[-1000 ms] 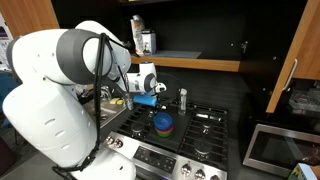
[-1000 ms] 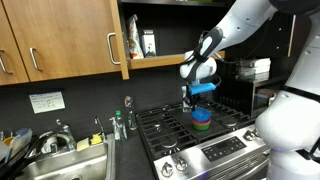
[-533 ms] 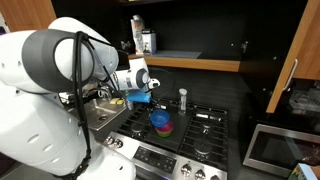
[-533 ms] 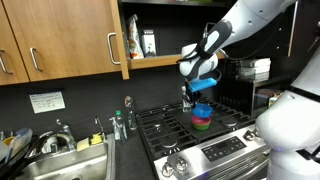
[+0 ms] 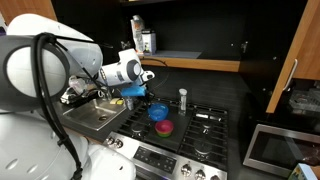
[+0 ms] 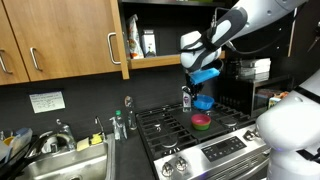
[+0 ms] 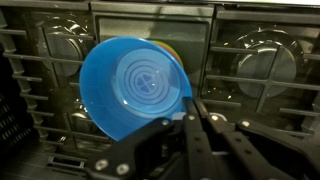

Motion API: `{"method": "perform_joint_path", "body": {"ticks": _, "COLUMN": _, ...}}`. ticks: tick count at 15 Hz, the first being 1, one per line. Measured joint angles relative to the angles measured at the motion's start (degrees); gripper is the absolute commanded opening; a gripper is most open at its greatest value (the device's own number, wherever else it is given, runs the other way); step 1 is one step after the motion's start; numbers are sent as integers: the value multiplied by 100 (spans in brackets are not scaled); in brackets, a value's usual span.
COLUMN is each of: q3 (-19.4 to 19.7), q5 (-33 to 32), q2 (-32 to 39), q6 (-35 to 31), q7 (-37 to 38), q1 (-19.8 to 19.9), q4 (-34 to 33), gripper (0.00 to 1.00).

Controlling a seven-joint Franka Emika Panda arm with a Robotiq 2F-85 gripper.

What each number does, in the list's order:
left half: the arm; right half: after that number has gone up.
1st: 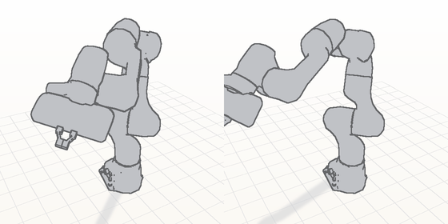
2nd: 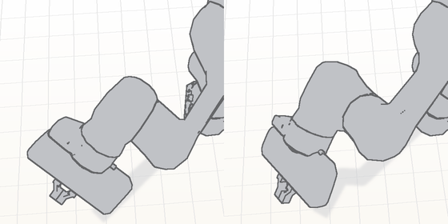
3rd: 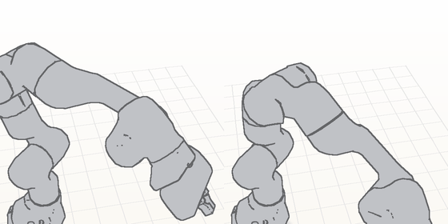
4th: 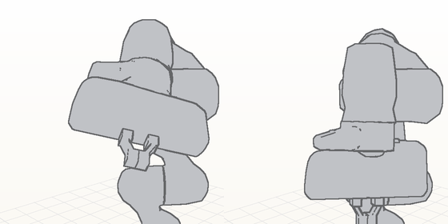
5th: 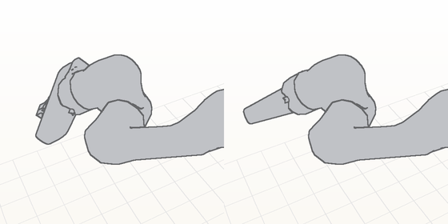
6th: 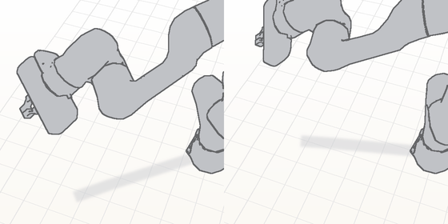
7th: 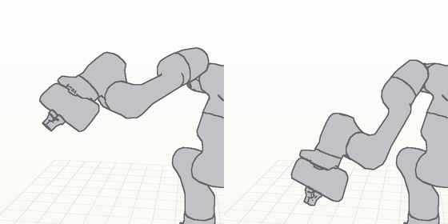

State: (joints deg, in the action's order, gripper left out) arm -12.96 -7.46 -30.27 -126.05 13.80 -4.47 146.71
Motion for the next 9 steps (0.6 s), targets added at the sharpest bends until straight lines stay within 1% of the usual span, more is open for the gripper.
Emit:
{"method": "perform_joint_path", "body": {"ticks": 4, "q3": -17, "q5": -68, "q2": -338, "q6": 543, "q7": -238, "q1": -108, "q4": -119, "gripper": 1}}
{"method": "perform_joint_path", "body": {"ticks": 7, "q3": -17, "q5": -179, "q2": -522, "q6": 959, "q7": -629, "q1": -203, "q4": -325, "gripper": 1}}
{"method": "perform_joint_path", "body": {"ticks": 9, "q3": -15, "q5": -291, "q2": -593, "q6": 1106, "q7": -942, "q1": -262, "q4": -467, "gripper": 1}}
